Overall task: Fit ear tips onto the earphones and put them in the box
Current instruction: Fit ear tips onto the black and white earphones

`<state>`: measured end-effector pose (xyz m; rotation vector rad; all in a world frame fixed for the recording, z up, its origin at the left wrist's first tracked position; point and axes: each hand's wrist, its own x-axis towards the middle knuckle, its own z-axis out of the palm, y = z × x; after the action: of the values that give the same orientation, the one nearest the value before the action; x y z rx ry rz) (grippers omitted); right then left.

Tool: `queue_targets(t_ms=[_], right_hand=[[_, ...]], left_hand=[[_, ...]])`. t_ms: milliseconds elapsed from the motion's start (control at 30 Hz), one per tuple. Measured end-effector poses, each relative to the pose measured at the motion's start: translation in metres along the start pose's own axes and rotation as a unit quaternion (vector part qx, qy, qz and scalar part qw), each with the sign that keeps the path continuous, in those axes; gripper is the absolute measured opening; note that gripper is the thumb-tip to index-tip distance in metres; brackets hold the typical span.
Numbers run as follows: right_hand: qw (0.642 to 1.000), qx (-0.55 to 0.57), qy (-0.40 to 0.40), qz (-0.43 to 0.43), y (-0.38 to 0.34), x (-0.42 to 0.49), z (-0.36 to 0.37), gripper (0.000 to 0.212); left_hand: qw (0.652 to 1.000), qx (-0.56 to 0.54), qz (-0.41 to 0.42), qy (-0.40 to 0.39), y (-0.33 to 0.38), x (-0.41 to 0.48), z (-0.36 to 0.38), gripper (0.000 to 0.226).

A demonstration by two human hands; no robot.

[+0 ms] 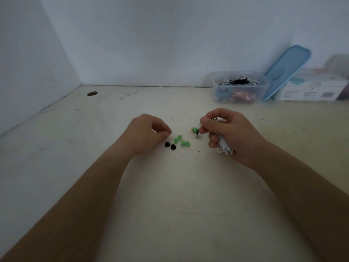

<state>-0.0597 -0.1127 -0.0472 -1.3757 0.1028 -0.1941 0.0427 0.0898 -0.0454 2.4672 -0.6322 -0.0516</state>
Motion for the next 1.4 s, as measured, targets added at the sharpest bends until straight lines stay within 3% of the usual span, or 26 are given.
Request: queue_targets(t_ms=[100,933,1200,1400], right_hand=[[1.000,-0.006,0.000,0.004,0.001,0.000,0.001,0.008],[0.996,-0.023,0.005,0.082,0.002,0.001,0.003,0.003],[0.996,0.005,0.004,0.089,0.000,0.001,0.003,0.006],[0.998,0.004,-0.057,0.021,0.001,-0.003,0.002,0.010]], left_hand=[[1.000,-0.008,0.005,-0.025,0.005,-0.002,0.002,0.002],[0.999,-0.029,-0.014,-0.025,0.008,-0.002,0.006,0.004],[0.966,-0.250,-0.062,0.008,0.009,-0.007,-0.013,0.007],[0.888,-0.451,-0.030,-0.084,0.028,-0.015,-0.006,0.013]])
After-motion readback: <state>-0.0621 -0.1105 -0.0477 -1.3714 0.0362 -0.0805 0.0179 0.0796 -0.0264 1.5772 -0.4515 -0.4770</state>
